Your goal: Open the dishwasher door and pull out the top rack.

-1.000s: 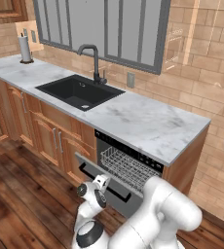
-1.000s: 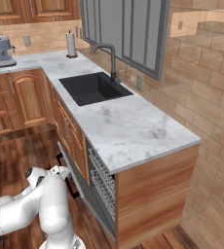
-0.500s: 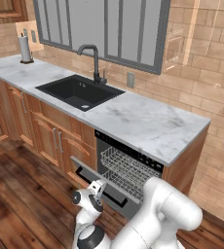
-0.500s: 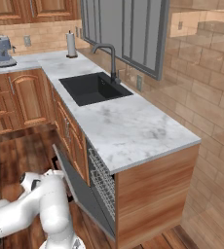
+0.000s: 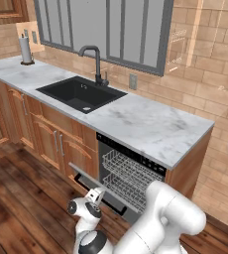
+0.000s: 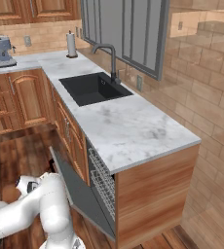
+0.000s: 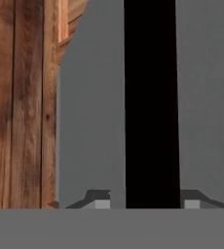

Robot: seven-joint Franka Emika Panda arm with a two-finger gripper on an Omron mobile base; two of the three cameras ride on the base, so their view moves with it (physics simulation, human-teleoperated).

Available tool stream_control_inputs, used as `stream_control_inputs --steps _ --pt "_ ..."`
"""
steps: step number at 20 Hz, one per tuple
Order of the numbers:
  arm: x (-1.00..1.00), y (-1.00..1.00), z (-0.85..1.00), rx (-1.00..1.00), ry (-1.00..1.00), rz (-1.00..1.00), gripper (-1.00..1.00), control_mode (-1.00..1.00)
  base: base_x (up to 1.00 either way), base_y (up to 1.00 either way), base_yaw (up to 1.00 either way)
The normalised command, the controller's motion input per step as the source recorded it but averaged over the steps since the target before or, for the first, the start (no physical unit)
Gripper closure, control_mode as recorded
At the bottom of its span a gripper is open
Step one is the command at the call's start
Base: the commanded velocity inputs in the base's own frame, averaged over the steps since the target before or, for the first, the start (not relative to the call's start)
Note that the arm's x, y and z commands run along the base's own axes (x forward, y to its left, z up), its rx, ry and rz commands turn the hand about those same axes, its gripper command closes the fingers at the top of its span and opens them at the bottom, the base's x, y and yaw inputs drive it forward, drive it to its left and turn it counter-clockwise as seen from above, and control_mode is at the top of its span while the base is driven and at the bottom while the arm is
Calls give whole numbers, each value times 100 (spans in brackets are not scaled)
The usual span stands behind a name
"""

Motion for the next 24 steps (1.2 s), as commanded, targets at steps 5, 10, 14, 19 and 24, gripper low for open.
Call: stream_control_inputs --steps 5,10,14,19,24 --pt "-23 85 -100 -14 8 -2 100 -100 0 0 0" --pt "-19 80 -100 -12 15 -3 100 -100 0 0 0" --pt "-13 70 -99 -11 15 -3 100 -100 0 0 0" --pt "-16 61 -96 -13 10 -3 100 -100 0 0 0" --pt "-14 67 -88 -14 8 -4 -100 -100 0 0 0"
